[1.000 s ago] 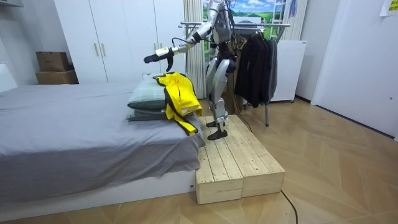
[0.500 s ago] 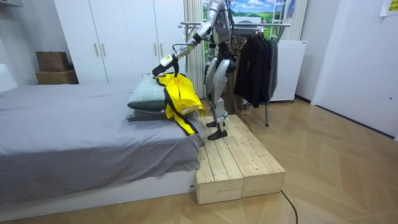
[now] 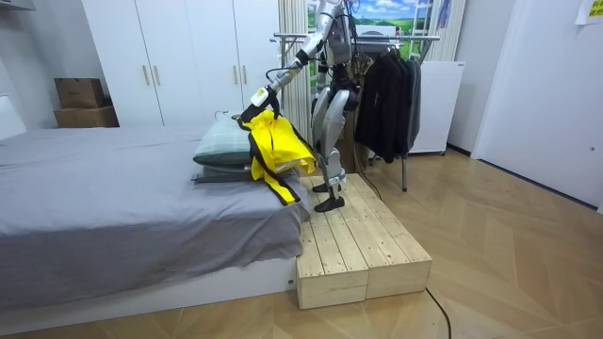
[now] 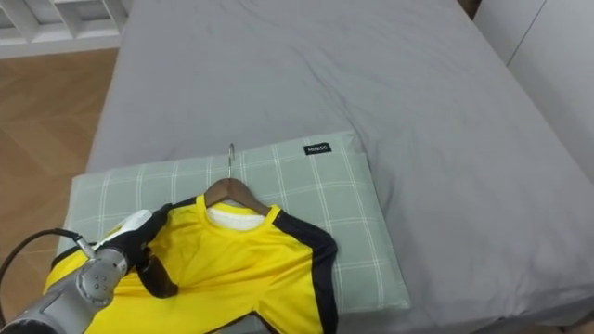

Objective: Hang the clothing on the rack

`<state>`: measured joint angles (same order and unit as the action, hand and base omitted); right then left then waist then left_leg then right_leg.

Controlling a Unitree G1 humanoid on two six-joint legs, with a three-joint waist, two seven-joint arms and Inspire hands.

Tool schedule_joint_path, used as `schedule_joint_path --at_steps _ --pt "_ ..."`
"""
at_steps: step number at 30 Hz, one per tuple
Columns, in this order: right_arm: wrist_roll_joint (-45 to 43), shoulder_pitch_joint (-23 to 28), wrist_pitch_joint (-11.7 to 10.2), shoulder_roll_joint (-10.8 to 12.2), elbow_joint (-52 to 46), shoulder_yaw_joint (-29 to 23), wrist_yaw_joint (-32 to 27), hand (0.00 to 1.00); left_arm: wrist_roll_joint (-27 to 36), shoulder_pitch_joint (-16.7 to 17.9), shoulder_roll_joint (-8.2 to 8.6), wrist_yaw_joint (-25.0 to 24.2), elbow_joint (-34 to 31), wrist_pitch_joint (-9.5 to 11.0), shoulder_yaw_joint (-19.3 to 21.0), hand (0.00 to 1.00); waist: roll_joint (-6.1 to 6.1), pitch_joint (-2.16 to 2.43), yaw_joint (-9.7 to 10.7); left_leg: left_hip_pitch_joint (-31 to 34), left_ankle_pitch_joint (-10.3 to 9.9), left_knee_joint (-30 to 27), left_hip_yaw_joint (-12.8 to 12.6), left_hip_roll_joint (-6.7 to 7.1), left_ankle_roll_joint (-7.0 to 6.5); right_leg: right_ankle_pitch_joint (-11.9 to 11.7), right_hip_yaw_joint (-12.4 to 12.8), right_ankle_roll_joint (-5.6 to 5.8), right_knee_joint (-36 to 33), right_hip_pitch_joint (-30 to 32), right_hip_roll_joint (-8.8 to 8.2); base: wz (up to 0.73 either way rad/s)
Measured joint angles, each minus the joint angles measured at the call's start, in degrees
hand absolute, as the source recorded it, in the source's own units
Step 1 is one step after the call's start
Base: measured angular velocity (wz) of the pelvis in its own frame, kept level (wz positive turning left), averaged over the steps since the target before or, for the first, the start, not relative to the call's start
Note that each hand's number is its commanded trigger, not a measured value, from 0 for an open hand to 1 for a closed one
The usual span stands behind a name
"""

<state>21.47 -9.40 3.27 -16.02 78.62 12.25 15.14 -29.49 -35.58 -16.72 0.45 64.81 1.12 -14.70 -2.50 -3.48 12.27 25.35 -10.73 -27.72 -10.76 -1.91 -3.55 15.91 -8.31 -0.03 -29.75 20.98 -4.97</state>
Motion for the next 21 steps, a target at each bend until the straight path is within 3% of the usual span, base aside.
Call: schedule_joint_path --at_steps 8,14,21 --pt "0.27 1.09 -0.62 0.01 0.11 0.14 -0.21 0.00 -4.03 -0.03 -0.01 1.98 -0.05 1.26 1.62 0.00 0.78 0.00 0.16 0.30 0.00 -1.03 -0.06 0.37 0.00 0.97 0.20 0.04 -1.19 0.15 -0.14 0.01" --pt "0.29 1.27 -0.85 0.15 0.23 0.66 -1.64 0.00 -5.15 -0.87 -0.16 10.47 -0.05 1.86 5.44 0.00 1.46 0.08 0.09 2.26 -0.01 -2.16 0.16 -0.17 0.00 1.17 0.25 -0.19 -2.24 2.03 0.19 0.01" --pt "0.34 2.04 -0.79 0.26 0.10 1.20 -3.01 0.00 -4.94 -1.63 -0.86 19.78 -0.02 3.19 5.70 0.00 1.71 -0.04 0.20 3.58 -0.07 -3.17 0.14 -0.57 -0.05 1.12 0.35 -0.26 -3.12 3.29 0.45 0.00"
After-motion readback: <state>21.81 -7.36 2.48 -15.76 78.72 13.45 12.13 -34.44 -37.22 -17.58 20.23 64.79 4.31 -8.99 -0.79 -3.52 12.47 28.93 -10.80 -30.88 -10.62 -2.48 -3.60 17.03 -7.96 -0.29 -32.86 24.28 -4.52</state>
